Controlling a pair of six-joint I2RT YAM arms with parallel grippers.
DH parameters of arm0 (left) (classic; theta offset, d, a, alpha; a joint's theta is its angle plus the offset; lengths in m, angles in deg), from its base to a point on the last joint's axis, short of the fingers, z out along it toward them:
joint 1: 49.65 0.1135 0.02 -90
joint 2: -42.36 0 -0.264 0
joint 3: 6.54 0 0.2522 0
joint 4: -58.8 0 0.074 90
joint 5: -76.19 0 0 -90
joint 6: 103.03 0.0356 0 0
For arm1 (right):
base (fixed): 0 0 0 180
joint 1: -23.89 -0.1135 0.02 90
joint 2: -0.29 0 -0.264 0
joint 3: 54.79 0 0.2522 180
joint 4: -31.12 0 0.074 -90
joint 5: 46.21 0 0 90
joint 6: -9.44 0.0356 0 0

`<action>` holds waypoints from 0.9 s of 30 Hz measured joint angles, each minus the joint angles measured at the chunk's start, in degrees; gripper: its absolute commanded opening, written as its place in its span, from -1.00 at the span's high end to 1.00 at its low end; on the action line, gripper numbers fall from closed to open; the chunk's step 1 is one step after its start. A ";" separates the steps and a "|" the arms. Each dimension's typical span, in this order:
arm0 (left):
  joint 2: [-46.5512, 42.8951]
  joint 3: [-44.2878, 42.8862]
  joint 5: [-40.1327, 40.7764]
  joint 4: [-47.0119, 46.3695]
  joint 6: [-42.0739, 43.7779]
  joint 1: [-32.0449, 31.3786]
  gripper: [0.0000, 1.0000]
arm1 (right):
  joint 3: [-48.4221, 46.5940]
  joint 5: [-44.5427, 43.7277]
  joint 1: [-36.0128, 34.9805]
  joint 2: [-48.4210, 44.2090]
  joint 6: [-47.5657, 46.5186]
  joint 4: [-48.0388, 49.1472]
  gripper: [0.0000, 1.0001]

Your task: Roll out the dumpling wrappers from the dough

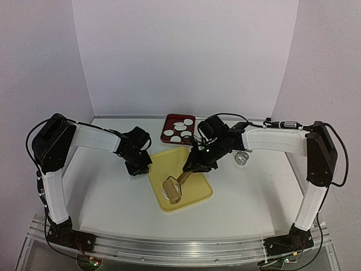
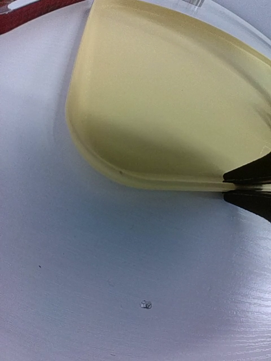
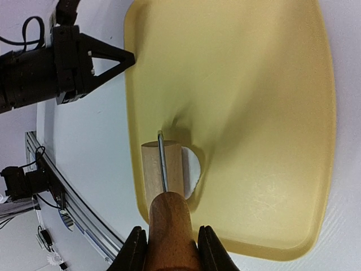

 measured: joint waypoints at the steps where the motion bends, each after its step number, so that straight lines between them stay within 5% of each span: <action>1: 0.00 0.00 0.00 0.00 0.00 0.00 1.00 | 0.06 -0.13 0.42 -0.16 0.06 -0.38 1.00; 27: 0.00 0.00 -0.07 -0.05 0.00 0.14 1.00 | -5.57 3.03 -0.29 5.20 -0.65 -2.15 1.00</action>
